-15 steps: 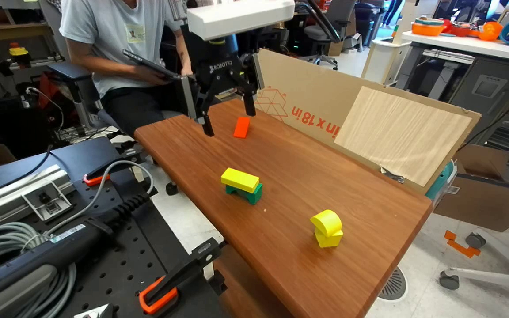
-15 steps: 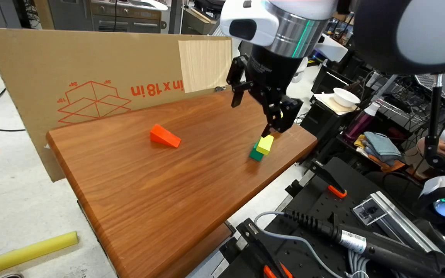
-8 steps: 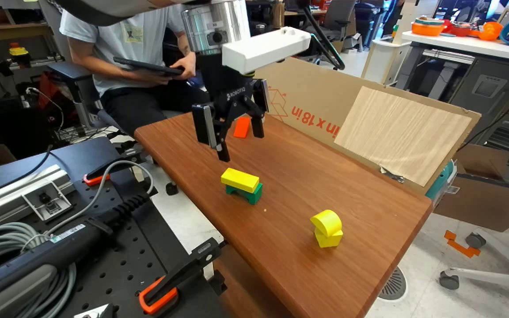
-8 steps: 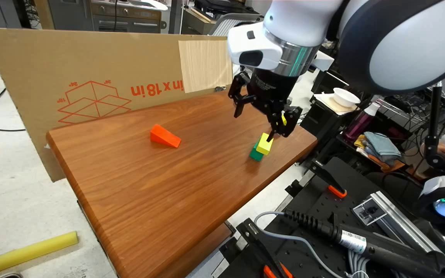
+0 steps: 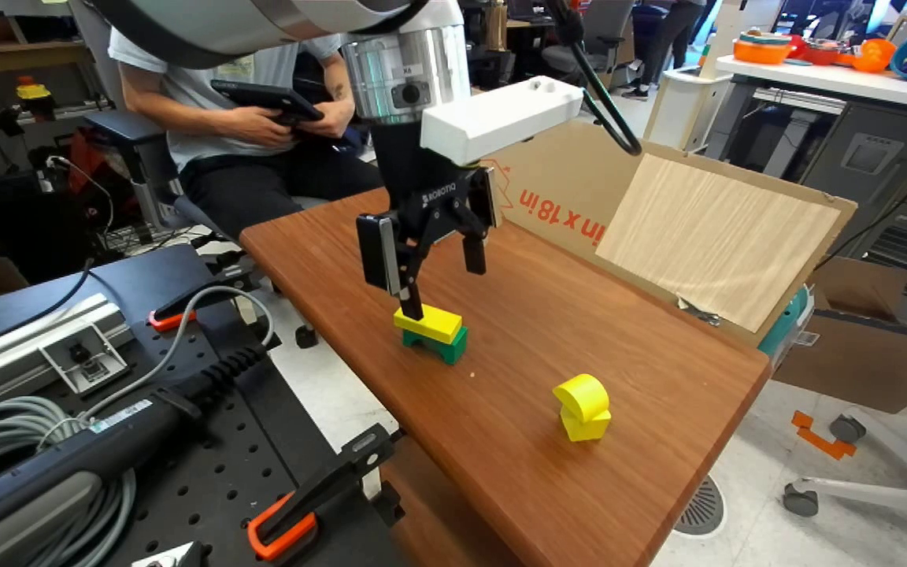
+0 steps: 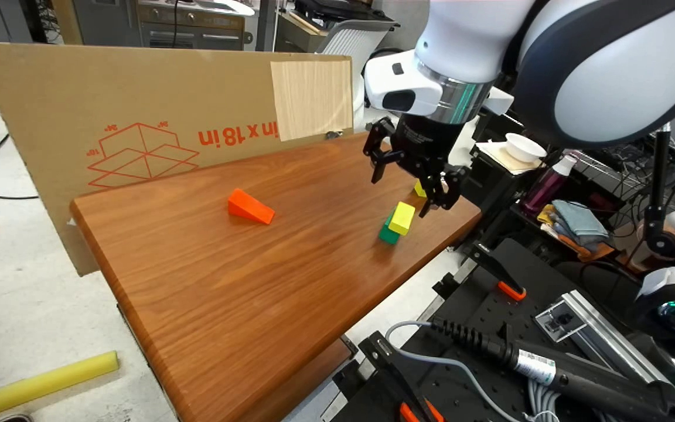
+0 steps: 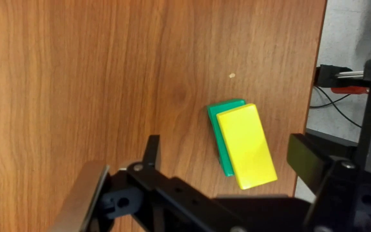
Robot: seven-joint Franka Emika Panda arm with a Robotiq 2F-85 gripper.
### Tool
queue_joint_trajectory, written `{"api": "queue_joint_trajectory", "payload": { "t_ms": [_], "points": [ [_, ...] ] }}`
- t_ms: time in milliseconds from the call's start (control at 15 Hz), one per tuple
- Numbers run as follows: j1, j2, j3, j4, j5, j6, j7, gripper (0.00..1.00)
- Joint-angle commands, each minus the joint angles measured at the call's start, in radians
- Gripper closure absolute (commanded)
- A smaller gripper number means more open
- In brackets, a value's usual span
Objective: Put the yellow block on the table
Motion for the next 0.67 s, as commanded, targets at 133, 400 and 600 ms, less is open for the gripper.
{"api": "queue_joint_trajectory", "payload": {
  "t_ms": [133,400,600],
  "points": [
    [0.001,0.020,-0.002,-0.017,-0.028,0.025,-0.011,0.00],
    [0.004,0.013,-0.008,-0.033,-0.034,0.034,0.007,0.00],
    [0.005,0.007,-0.010,-0.037,-0.030,0.038,0.020,0.02]
  ]
}}
